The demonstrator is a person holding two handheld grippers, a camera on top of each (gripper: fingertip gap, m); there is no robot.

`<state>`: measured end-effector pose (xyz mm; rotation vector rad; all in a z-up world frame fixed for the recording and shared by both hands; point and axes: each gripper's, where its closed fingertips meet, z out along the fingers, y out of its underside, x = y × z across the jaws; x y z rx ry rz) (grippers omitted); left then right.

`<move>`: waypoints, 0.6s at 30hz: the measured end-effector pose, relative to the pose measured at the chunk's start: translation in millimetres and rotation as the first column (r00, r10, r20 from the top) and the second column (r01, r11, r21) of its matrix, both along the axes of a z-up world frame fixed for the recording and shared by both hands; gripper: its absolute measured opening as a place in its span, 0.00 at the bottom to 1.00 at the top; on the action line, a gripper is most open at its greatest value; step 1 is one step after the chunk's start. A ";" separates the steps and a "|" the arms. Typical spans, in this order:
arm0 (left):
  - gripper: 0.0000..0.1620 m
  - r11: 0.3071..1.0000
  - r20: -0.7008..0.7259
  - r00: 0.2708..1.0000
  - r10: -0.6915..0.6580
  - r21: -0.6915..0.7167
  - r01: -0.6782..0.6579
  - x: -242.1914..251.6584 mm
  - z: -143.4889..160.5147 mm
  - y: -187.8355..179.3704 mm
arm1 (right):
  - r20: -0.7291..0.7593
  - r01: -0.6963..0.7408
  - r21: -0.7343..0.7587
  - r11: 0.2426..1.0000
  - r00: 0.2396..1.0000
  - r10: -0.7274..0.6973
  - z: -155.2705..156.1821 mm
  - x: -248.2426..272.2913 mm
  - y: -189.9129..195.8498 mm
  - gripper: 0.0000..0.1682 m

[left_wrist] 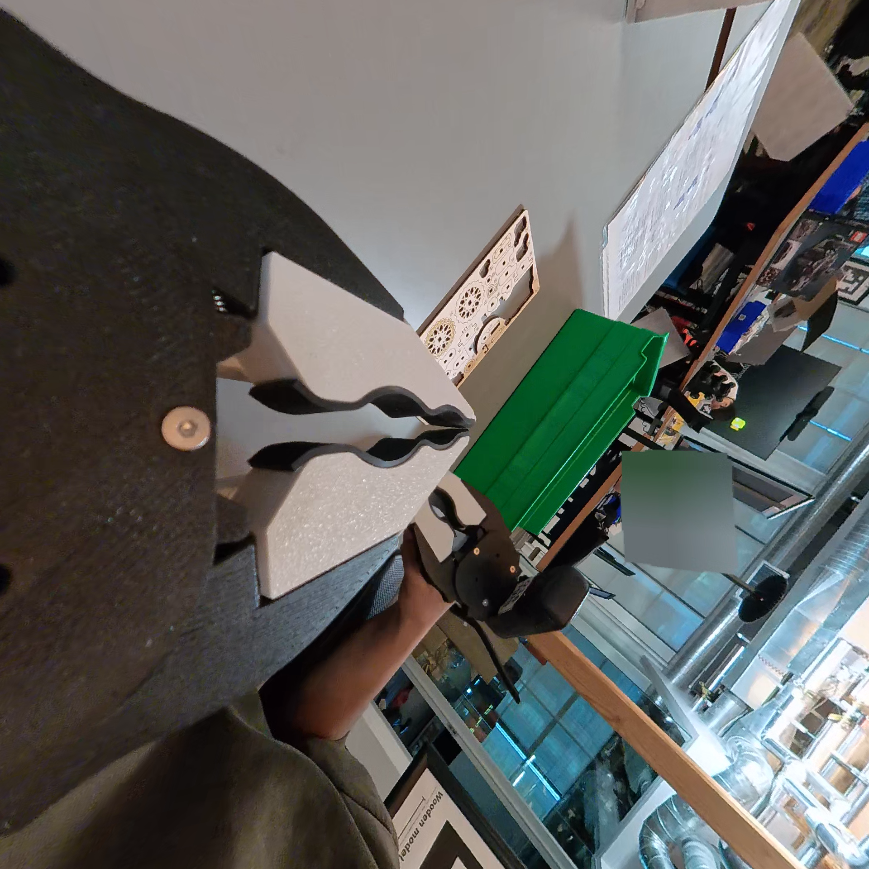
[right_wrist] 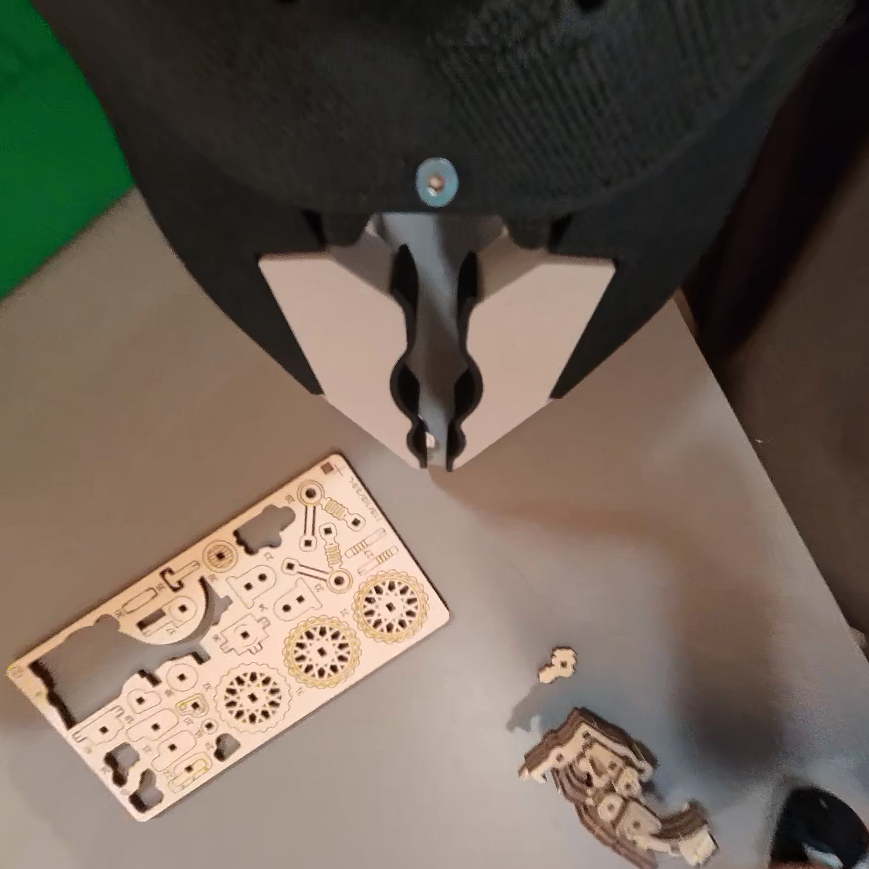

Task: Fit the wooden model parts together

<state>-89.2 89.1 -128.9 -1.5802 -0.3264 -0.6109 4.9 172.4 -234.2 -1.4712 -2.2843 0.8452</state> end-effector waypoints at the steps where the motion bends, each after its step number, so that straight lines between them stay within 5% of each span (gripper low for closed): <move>1: 0.00 1.000 0.003 1.000 0.002 0.001 -0.002 -0.6 0.2 0.0 | -0.014 0.000 -0.027 1.000 1.000 0.000 2.3 -2.1 -3.8 0.06; 8: 0.00 1.000 0.016 1.000 0.004 0.002 -0.004 -0.7 -0.2 1.4 | -0.190 -0.069 -0.138 0.988 0.981 0.042 30.2 -32.5 -64.9 0.07; 18: 0.00 1.000 0.016 1.000 0.000 0.002 0.000 1.3 -0.1 0.2 | -0.075 -0.028 -0.102 0.994 0.997 0.020 0.3 -58.0 -97.4 0.13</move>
